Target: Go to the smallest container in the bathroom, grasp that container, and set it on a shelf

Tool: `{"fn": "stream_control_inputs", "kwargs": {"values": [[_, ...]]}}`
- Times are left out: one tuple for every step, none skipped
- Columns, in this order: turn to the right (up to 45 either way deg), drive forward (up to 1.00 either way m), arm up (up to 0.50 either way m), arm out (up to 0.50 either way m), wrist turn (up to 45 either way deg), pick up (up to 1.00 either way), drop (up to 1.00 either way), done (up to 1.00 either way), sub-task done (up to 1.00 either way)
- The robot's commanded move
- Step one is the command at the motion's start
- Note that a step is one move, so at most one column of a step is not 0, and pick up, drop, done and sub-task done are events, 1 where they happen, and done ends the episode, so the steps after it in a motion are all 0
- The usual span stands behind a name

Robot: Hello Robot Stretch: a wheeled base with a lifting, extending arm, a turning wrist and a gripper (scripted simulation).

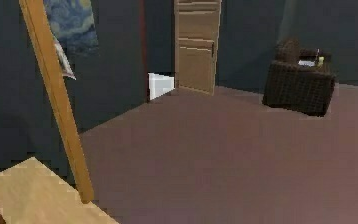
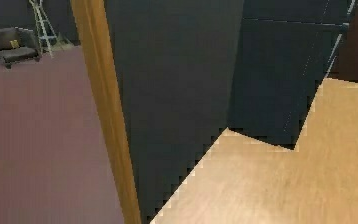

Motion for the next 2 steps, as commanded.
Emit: {"fn": "stream_control_inputs", "kwargs": {"values": [[0.0, 0.3, 0.0, 0.0, 0.0, 0.0, 0.0, 0.0, 0.0], [-3.0, 0.0, 0.0, 0.0, 0.0, 0.0, 0.0, 0.0, 0.0]]}}
